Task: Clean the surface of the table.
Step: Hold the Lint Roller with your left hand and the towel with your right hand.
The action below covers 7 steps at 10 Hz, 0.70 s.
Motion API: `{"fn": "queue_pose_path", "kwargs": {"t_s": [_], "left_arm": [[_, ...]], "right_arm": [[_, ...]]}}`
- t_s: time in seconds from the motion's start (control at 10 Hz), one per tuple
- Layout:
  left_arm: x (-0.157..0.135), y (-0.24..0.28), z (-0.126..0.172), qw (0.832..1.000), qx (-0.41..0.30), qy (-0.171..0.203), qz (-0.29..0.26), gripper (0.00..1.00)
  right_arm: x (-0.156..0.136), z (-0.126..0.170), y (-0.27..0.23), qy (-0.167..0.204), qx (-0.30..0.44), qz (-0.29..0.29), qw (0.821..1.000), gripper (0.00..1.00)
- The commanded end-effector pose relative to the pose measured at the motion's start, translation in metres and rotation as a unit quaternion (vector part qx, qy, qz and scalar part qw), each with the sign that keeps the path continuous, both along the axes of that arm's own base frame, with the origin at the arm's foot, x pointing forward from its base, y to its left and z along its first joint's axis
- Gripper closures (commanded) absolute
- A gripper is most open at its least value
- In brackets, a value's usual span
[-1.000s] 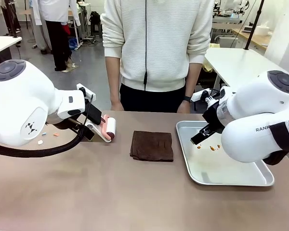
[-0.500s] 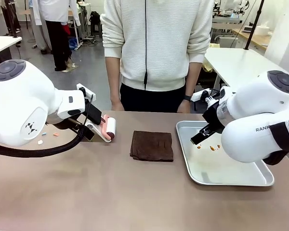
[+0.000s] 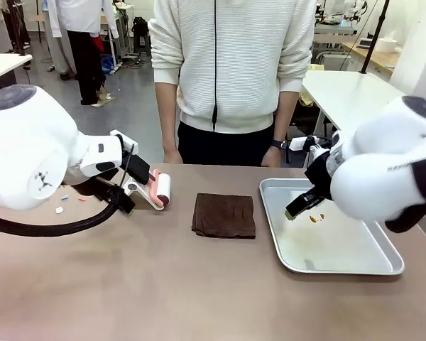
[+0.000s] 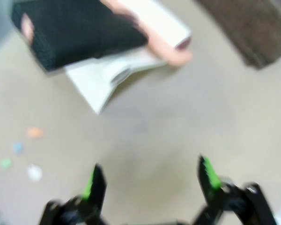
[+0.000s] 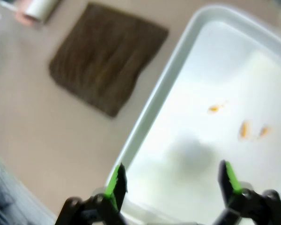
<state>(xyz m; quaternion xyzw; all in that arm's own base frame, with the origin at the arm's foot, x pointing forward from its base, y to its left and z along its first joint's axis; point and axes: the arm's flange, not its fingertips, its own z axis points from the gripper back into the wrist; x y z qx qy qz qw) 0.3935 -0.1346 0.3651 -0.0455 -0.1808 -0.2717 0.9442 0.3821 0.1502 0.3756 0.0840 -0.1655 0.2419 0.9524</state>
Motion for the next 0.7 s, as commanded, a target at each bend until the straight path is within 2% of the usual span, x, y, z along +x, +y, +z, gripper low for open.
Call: {"fn": "queue_pose_path", "kwargs": {"t_s": [0.0,0.2,0.3,0.4,0.6], "left_arm": [[-0.008,0.047,0.024,0.992,-0.039,0.112,0.048,0.00],[-0.022,0.090,0.046,0.974,-0.183,0.135,0.026,0.00],[-0.030,0.128,0.052,0.963,-0.237,0.124,0.039,0.00],[-0.045,0.170,0.064,0.948,-0.300,0.105,0.036,0.00],[-0.080,0.238,0.078,0.916,-0.394,0.057,0.051,0.00]], "right_arm": [[-0.008,0.037,-0.035,0.106,0.070,-0.073,0.989,0.00],[-0.033,0.047,-0.075,0.138,0.151,-0.073,0.976,0.00],[-0.050,0.049,-0.100,0.135,0.189,-0.093,0.968,0.00],[-0.074,0.053,-0.136,0.123,0.260,-0.104,0.952,0.00],[-0.111,0.052,-0.200,0.094,0.351,-0.160,0.918,0.00]]}}
